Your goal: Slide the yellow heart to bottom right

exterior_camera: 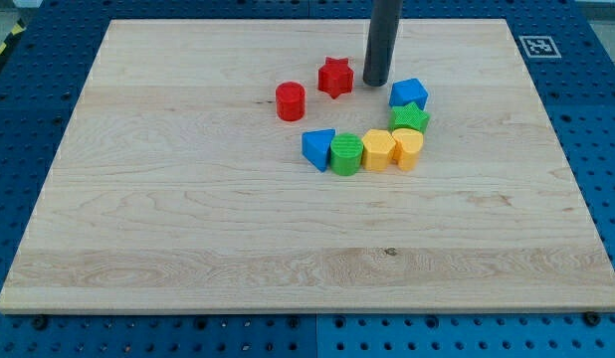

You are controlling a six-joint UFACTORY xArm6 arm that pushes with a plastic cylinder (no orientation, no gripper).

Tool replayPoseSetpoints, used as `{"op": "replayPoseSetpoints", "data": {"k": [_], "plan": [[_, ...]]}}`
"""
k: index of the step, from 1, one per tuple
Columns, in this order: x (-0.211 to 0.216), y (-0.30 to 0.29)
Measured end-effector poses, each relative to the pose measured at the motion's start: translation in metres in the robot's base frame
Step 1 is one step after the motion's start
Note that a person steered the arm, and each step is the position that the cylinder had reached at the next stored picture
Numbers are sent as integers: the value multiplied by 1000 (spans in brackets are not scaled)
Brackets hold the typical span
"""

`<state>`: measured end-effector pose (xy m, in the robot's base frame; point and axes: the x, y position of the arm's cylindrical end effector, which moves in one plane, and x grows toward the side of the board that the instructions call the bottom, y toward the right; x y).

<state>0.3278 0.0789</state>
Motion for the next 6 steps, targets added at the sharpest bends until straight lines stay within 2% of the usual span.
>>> {"op": "replayPoseSetpoints", "data": {"k": [1, 5, 6], "plan": [[38, -1], [126, 38], [144, 28]]}}
